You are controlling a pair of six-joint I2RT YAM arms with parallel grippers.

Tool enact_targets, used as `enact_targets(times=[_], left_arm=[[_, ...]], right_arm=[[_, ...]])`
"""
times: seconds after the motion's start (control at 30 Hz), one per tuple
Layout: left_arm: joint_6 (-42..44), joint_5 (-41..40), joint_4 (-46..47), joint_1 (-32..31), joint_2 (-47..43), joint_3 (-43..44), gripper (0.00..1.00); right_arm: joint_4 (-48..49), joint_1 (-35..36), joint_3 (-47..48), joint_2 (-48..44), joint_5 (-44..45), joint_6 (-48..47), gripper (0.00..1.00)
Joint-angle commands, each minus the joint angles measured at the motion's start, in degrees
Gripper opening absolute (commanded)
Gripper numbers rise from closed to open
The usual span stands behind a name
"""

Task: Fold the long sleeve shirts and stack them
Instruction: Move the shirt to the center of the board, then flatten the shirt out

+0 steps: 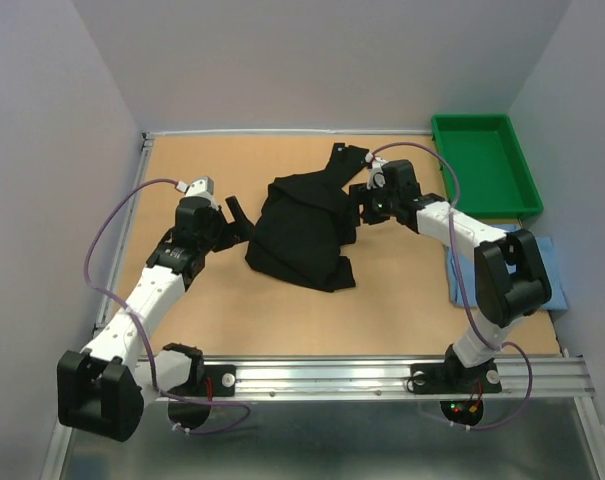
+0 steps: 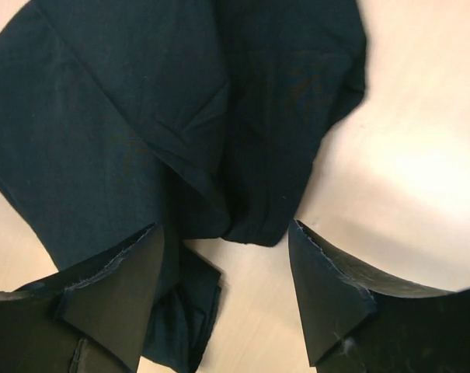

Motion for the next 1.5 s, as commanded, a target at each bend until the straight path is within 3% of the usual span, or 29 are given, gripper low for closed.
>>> enact_targets(times=[0.0,0.3,0.4,0.43,0.57,0.9,1.1,1.3,1.47], left_arm=[[-3.0,4.92,2.88,-0.22,5.42,2.02,0.99],[-6.52,5.62,5.69,-0.84,14.74,0.61,0.99],[-8.54,5.27,7.01,-1.28,17.12,-0.09,0.99],[-8.8,5.1,7.19,-1.28,17.56,-0.09,0.99],[-9.16,4.48,7.1,-1.37,19.06,0.43,0.98],[-7.58,0.35,5.43,-1.37,16.86,1.66,0.98],[-5.21,-2.97,3.85,-1.19,12.56,4.03,0.98],[-1.78,-6.59,0.08,-0.84,9.57,9.3,0.98],[-0.28,-6.68,-1.42,-0.58,7.37,14.57,0.98]], right_arm=[[2.63,0.36,4.53,3.03,-6.72,-3.83,0.7],[11.43,0.72,6.46,9.63,-8.74,-3.93,0.63],[12.4,0.72,7.95,11.21,-9.09,-3.4,0.54],[12.49,0.72,8.39,11.48,-9.09,-3.49,0.5],[12.4,0.72,10.59,9.64,-7.17,-3.75,0.01],[11.7,0.72,20.25,-4.15,0.74,-5.95,0.01],[10.91,0.63,28.06,-8.47,0.66,-6.74,0.01],[10.64,0.8,36.16,-6.89,0.66,-7.01,0.01],[10.38,0.72,47.47,-1.71,-7.32,-4.29,0.01]])
